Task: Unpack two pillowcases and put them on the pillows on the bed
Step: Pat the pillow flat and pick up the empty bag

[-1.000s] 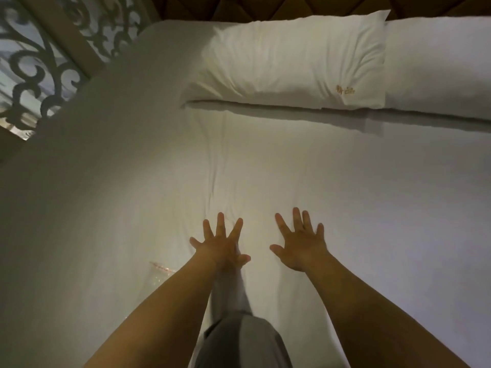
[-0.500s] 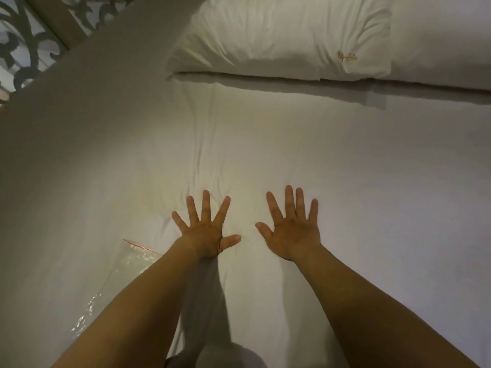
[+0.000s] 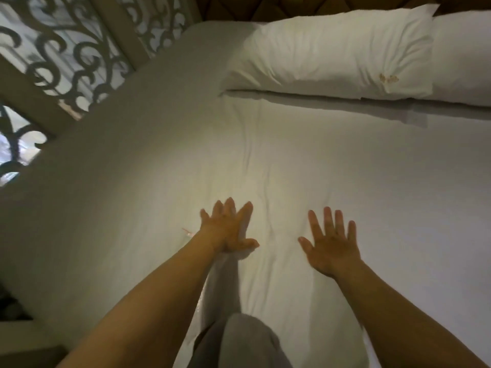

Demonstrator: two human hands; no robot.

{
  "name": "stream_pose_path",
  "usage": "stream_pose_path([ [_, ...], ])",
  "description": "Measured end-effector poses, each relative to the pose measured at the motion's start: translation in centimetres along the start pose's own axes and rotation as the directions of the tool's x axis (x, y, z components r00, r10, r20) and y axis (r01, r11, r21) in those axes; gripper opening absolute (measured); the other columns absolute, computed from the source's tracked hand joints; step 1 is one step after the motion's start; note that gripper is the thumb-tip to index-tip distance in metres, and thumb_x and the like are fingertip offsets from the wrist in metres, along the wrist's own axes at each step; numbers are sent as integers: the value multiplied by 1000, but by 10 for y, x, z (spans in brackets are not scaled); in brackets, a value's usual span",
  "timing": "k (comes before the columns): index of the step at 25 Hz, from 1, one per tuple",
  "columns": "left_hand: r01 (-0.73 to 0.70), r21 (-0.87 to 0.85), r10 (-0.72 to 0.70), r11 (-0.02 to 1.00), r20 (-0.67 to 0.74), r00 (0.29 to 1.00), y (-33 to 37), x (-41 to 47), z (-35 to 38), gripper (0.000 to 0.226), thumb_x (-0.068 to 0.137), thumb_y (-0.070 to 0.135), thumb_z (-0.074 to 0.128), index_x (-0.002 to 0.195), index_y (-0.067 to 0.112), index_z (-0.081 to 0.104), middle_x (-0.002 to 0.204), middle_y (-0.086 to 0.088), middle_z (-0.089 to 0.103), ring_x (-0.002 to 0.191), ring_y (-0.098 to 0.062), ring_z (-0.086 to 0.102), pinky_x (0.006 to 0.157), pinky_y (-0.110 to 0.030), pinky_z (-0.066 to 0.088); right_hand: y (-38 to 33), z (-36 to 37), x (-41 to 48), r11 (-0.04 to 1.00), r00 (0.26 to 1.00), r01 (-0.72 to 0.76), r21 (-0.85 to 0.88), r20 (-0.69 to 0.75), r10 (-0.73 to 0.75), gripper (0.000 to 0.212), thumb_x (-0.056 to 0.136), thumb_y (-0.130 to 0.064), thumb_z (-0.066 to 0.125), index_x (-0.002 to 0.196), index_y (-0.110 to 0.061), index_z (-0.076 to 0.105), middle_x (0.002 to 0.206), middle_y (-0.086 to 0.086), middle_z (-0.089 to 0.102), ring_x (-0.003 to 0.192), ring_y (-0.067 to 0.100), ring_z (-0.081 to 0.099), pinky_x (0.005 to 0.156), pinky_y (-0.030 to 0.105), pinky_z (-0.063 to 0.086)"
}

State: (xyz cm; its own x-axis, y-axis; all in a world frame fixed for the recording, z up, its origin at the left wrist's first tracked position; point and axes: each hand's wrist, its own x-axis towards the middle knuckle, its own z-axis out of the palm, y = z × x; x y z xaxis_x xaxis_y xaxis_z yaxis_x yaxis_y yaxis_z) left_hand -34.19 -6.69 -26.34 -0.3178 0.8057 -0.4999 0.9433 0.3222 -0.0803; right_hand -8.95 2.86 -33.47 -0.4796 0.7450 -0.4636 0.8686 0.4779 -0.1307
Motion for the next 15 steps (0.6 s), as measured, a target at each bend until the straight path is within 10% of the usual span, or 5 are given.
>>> stream_pose_path([
  [5,541,-134,-492,830,282,824,-62,-39,32,138,44,89,67,150,21,11,153,-18,22,136,-46,33,104,-59,38,1,2,2,1000,1000,3,-25,18,-2,72,89,-71,-5,145,-36,-33,153,4,-40,142,29,-35,115,56,-17],
  [11,354,-418,-373,837,40,927,-24,-66,14,23,96,34,57,93,11,57,96,-7,64,83,-20,63,66,-23,44,4,-29,-35,982,976,26,186,207,-65,81,92,-71,23,152,-35,-18,159,3,-29,147,26,-23,120,50,-10],
  [13,219,-491,-309,843,-110,945,15,-62,-32,26,94,35,59,82,12,54,84,-6,62,74,-21,59,60,-27,42,3,-52,-64,802,936,-100,588,329,-125,84,91,-69,40,154,-39,-7,164,1,-13,151,27,-3,122,48,6],
  [15,46,-624,-248,780,-241,938,74,-58,-84,30,91,38,64,78,12,55,75,-4,60,70,-22,59,61,-29,45,6,-83,-92,362,913,-273,891,359,-193,90,79,-75,58,150,-55,5,164,-1,9,145,35,28,112,51,35],
])
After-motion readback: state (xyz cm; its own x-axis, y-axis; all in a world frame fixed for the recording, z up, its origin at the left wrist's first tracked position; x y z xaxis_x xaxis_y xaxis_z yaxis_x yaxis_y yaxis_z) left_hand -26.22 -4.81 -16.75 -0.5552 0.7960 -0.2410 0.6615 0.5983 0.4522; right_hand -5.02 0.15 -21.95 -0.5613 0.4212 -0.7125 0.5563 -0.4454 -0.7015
